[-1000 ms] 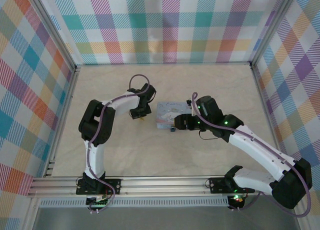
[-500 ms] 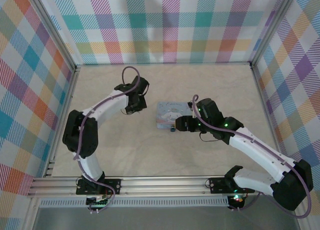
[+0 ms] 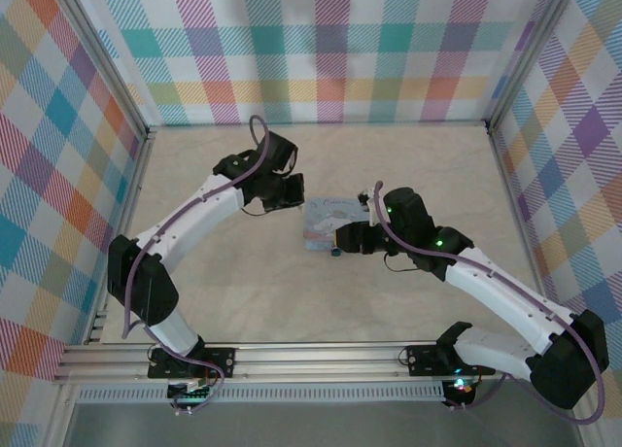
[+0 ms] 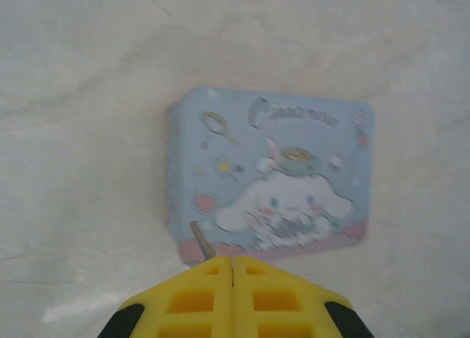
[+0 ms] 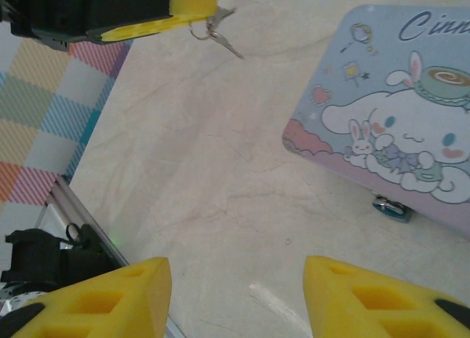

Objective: Unlock a padlock with a key

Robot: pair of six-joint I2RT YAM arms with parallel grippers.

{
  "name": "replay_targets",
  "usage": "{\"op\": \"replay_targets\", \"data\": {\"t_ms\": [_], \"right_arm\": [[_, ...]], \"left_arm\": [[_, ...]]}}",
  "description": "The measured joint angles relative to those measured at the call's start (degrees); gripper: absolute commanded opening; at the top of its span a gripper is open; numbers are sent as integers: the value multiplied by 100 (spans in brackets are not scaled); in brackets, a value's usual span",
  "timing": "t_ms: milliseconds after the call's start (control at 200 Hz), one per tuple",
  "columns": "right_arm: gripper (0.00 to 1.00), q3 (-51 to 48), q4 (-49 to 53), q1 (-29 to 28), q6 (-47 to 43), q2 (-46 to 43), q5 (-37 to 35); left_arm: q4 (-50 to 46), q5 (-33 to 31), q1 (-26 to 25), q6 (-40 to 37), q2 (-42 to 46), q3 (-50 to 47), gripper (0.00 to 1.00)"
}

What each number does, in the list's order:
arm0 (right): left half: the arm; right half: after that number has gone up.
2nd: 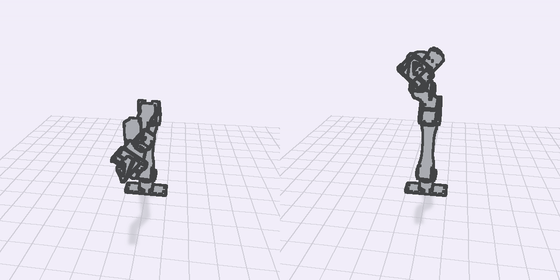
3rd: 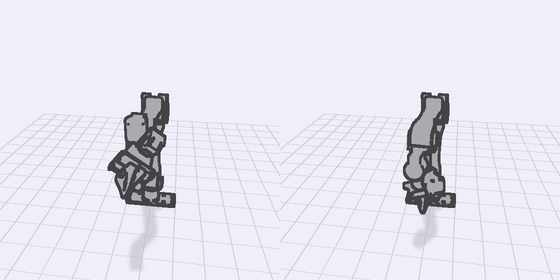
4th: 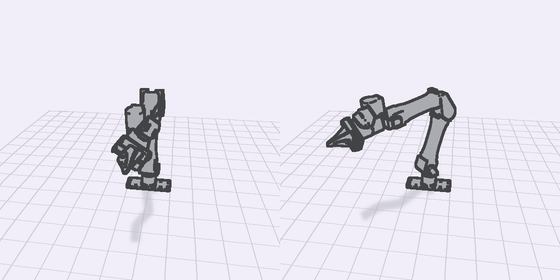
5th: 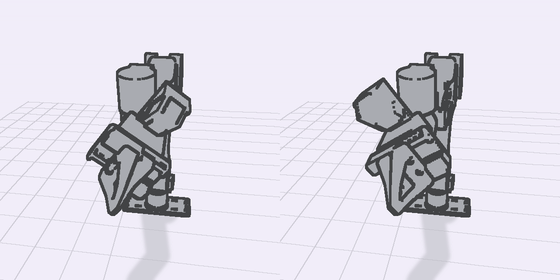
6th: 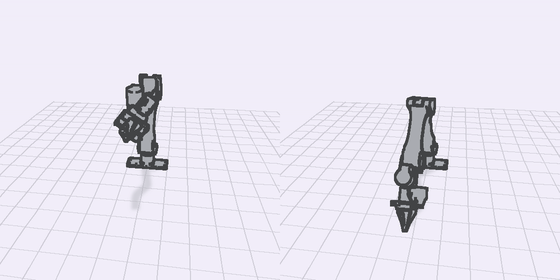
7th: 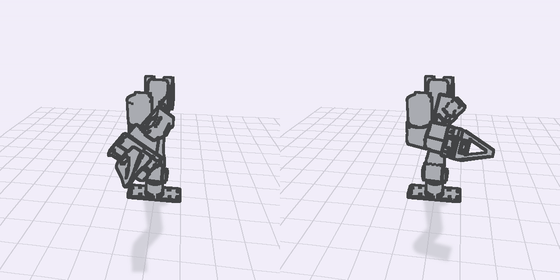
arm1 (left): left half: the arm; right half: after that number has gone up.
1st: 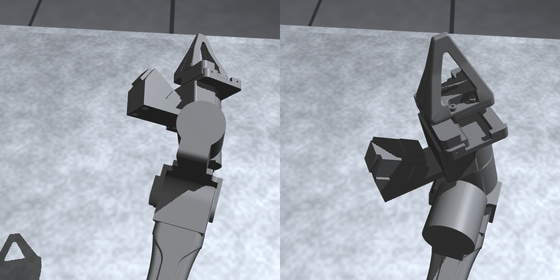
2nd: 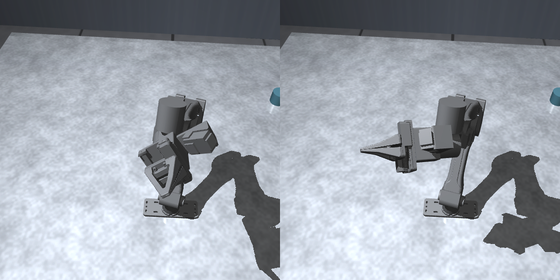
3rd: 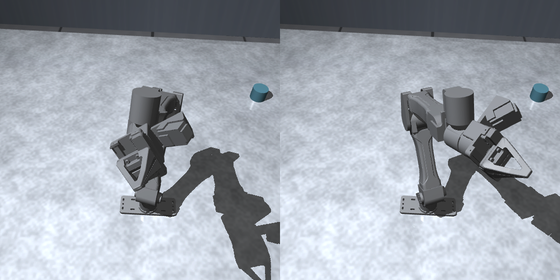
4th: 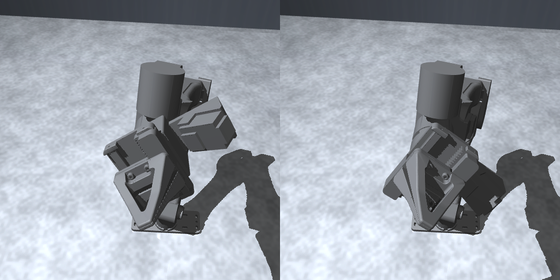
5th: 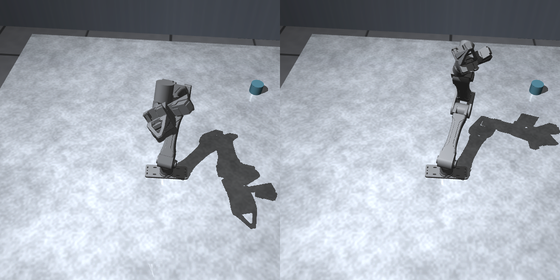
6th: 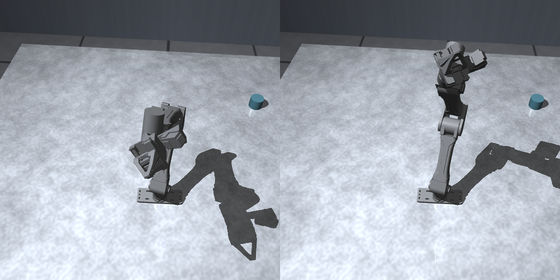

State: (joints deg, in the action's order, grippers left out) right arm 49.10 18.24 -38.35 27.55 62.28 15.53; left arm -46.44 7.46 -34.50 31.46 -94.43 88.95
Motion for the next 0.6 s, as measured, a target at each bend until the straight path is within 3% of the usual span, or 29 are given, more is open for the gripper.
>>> {"op": "replay_targets", "data": {"t_ms": [385, 600], "right_arm": [[44, 4, -422, -94, -227, 105, 205], [43, 9, -431, -212, -420, 297, -20]], "left_arm": [[114, 979, -363, 236, 195, 4, 0], [151, 1209, -588, 328, 195, 52, 0]]}}
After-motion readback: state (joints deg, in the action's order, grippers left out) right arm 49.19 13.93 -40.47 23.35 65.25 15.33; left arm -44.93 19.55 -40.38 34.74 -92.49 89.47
